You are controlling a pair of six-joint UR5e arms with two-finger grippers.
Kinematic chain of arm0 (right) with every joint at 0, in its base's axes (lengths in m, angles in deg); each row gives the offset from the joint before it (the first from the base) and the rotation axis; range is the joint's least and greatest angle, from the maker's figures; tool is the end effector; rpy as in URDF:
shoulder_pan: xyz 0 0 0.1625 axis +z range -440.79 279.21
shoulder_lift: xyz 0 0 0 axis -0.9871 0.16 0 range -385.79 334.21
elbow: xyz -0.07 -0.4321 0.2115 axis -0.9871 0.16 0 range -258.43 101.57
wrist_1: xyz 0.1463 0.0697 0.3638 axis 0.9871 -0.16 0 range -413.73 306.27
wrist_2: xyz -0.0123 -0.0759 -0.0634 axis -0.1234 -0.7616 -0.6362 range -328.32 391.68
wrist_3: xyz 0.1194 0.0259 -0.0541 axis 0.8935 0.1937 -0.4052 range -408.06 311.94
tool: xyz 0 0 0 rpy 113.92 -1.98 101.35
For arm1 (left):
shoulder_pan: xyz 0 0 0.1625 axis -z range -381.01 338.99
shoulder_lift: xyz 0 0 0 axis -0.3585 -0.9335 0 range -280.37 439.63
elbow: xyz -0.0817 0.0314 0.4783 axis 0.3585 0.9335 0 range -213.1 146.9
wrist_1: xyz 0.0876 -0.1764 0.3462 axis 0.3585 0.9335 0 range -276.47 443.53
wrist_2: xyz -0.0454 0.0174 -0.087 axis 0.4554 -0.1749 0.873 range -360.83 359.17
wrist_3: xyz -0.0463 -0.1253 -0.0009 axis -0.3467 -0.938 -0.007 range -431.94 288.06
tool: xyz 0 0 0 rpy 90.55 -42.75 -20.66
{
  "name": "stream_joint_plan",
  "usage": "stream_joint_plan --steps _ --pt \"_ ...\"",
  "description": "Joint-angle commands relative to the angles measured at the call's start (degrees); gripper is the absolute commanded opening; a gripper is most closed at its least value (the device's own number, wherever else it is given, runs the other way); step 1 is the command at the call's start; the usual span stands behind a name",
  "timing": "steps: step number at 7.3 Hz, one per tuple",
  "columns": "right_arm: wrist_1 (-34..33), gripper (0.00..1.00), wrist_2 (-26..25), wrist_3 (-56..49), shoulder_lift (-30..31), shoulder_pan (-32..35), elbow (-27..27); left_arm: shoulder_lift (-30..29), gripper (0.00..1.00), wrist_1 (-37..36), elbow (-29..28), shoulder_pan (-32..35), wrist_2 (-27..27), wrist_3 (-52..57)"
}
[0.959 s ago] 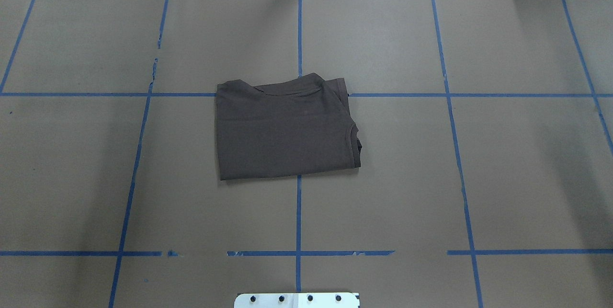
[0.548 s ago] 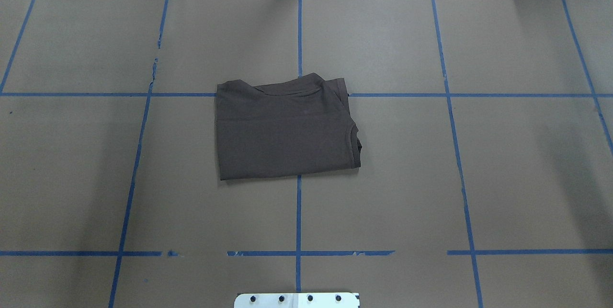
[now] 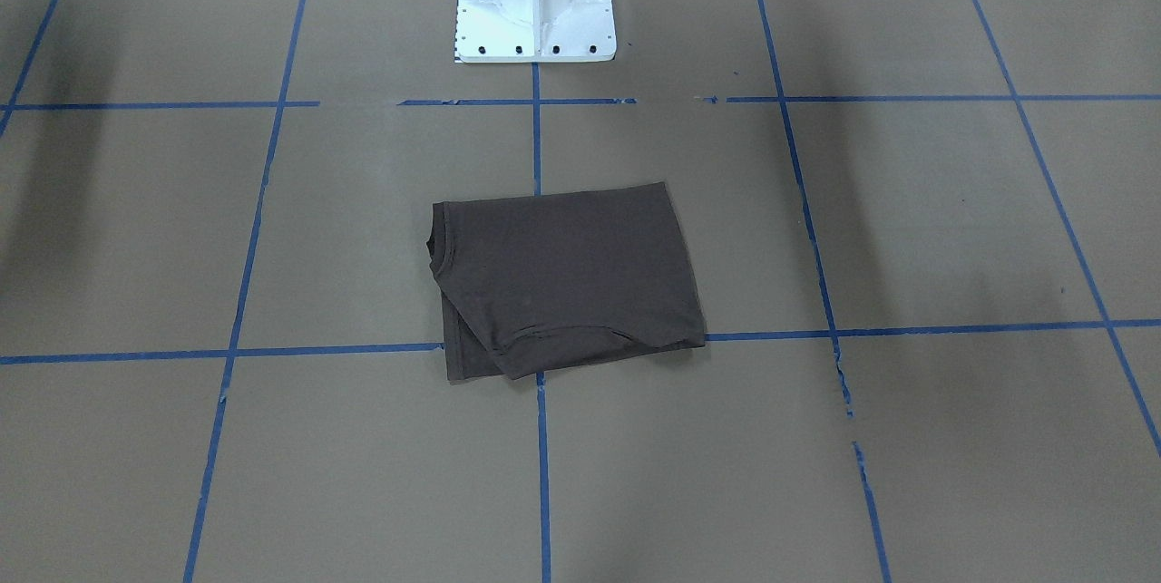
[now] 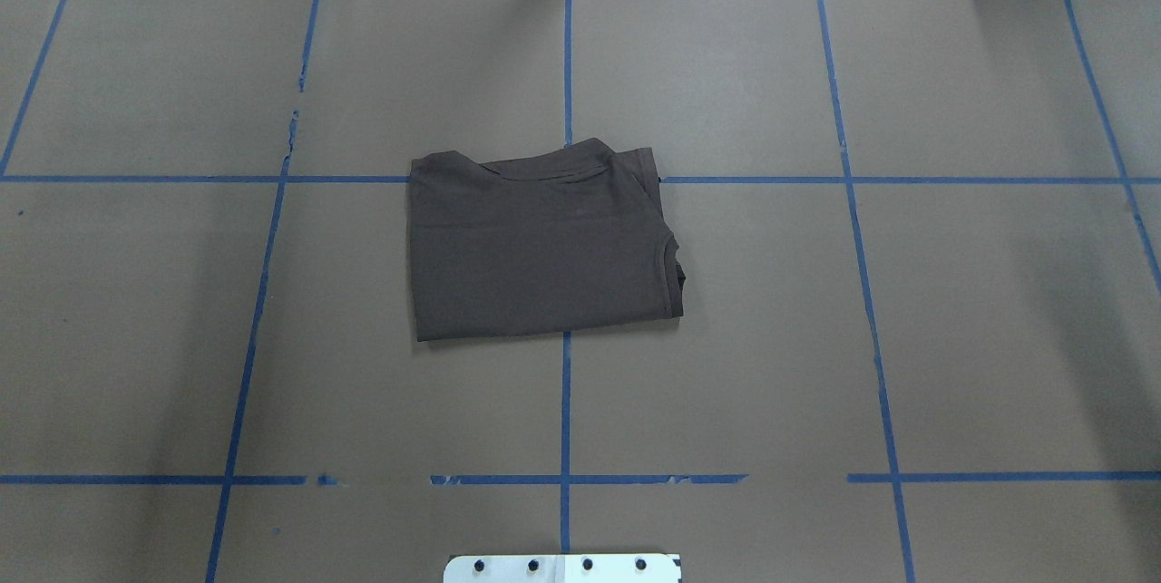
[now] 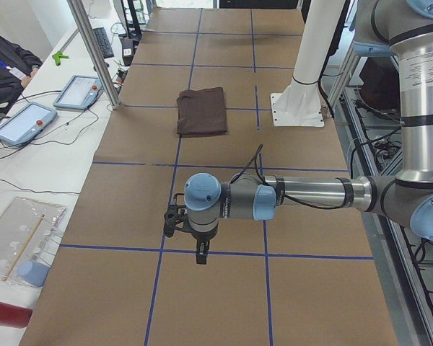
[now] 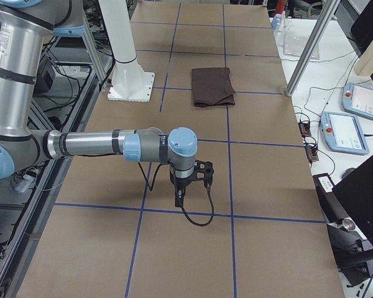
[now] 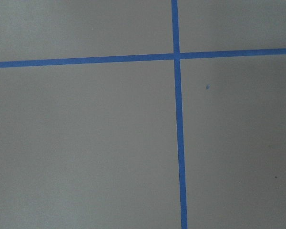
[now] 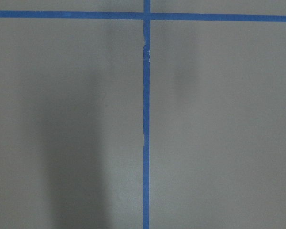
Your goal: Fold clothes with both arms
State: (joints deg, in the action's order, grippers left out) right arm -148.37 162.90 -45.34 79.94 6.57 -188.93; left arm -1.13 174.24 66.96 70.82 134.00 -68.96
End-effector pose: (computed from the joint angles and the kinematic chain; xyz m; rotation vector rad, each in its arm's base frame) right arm 0.0295 -0.3438 0.6995 -0.0315 -0.7188 0.0008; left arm -0.0518 -0.3979 0.7291 0.0581 0.7806 0.0296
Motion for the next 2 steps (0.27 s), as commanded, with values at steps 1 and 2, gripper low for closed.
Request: stream_joint_plan --steps 1,2 --pt "-0.02 1.0 0.0 0.0 0.01 0.0 0.02 -0.01 1.0 0.0 0.13 -0.07 0.0 0.0" --pt "-0.02 1.0 0.0 0.0 0.01 0.0 0.02 -0.01 1.0 0.0 0.13 -0.07 0.0 0.0"
